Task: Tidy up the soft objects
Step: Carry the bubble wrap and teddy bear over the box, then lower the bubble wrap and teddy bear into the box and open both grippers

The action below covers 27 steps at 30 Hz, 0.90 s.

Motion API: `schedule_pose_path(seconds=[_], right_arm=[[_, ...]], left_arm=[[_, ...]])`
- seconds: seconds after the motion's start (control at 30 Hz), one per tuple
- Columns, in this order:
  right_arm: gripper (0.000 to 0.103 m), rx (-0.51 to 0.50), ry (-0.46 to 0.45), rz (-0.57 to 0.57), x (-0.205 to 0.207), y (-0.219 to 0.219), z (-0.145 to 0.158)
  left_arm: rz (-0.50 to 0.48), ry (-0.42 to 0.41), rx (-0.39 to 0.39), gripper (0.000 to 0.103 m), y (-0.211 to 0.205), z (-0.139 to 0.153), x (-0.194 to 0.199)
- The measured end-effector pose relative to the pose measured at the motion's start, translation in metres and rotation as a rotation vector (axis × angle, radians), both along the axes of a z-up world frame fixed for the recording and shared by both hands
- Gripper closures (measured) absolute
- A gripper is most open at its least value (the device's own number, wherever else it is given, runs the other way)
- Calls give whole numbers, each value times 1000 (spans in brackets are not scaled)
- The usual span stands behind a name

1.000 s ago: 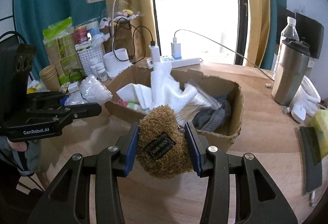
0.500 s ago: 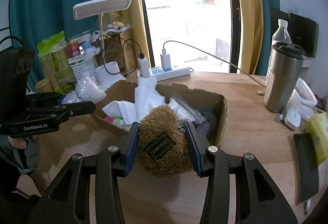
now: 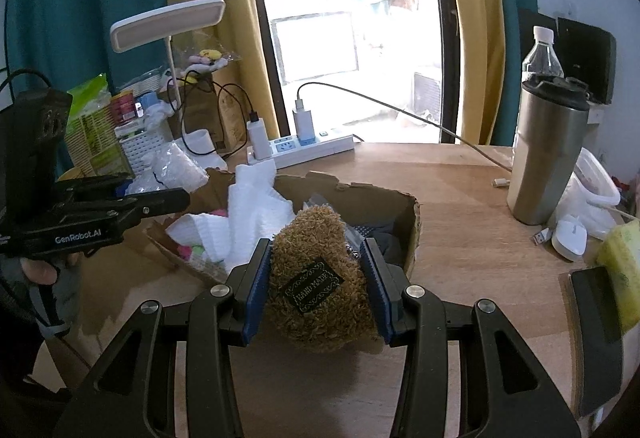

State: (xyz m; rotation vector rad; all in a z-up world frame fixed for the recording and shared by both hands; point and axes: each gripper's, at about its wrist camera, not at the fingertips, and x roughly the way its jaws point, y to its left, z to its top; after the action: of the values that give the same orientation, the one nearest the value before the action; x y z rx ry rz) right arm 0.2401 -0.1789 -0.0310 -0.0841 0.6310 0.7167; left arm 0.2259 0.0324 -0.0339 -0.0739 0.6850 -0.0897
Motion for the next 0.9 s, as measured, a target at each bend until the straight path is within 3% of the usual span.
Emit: schedule_pose_path(seconds=[0.7,0.9], right_arm=[[55,-6,38,-29,38,7,-19],[48,-17,50,-34,40,9,-22]], left_arm=[[56,114,-28,65,19,-41,41],[60,126,-32,63,20,-44,44]])
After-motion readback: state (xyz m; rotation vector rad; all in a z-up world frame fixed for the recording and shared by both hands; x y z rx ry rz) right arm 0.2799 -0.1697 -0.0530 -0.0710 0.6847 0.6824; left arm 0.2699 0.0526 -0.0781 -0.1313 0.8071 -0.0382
